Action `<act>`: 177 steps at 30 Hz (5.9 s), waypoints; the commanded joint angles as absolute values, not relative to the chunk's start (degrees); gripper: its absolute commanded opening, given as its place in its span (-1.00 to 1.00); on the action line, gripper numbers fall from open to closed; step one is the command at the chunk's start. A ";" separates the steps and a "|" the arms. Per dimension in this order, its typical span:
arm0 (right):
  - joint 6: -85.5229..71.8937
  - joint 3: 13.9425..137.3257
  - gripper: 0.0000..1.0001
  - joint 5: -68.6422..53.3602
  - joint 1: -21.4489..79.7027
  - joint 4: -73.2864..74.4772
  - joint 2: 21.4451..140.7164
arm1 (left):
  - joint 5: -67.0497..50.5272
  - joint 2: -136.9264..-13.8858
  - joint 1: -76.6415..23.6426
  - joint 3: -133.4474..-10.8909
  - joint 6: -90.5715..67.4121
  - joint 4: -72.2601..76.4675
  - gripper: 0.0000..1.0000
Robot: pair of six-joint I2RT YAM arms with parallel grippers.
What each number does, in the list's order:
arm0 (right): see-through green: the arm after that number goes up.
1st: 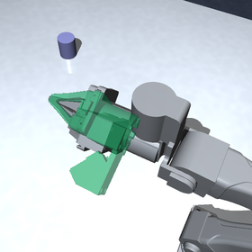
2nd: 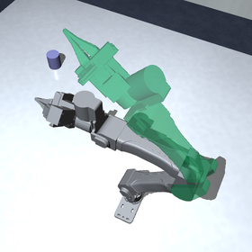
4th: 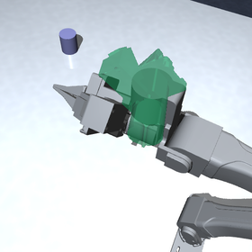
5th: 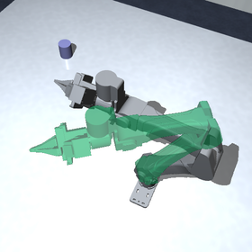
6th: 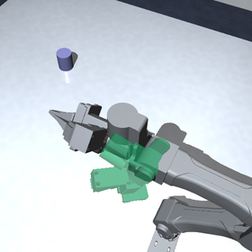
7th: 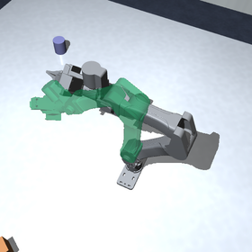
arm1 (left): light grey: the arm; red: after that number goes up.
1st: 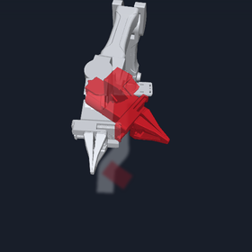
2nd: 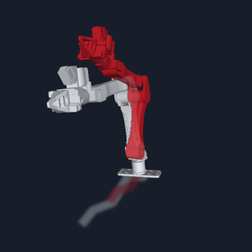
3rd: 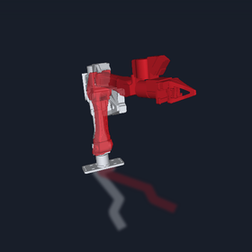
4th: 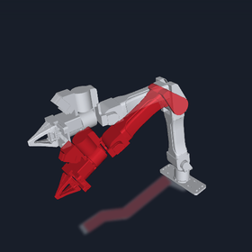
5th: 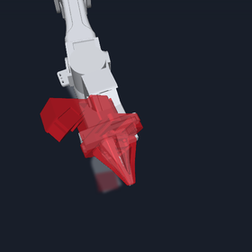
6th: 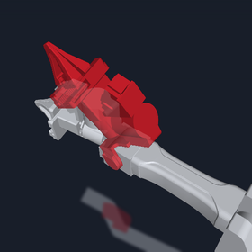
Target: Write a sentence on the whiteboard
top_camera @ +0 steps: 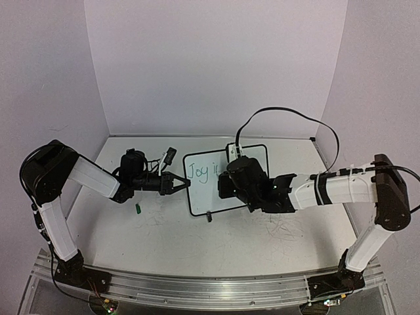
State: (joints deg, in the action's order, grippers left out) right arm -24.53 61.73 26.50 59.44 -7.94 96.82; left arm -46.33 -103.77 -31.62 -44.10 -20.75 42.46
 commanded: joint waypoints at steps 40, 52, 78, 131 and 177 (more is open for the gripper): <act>-21.70 66.35 -1.00 29.77 57.95 -9.32 97.21 | -48.09 -101.28 -32.26 -43.48 -19.69 43.53 -1.00; -24.07 65.12 -1.00 32.42 57.78 -7.51 96.23 | -48.12 -101.07 -32.26 -43.45 -19.69 43.55 -1.00; -26.90 62.57 -1.00 28.95 57.84 -4.76 95.87 | -48.08 -101.26 -32.26 -43.47 -19.72 43.52 -1.00; -29.17 62.00 -1.00 27.84 60.76 -4.46 89.64 | -47.44 -101.25 -32.26 -43.42 -19.35 43.47 -1.00; -21.27 60.49 -1.00 23.33 69.62 -13.71 93.41 | -44.01 -100.23 -32.68 -42.83 -18.37 43.12 -1.00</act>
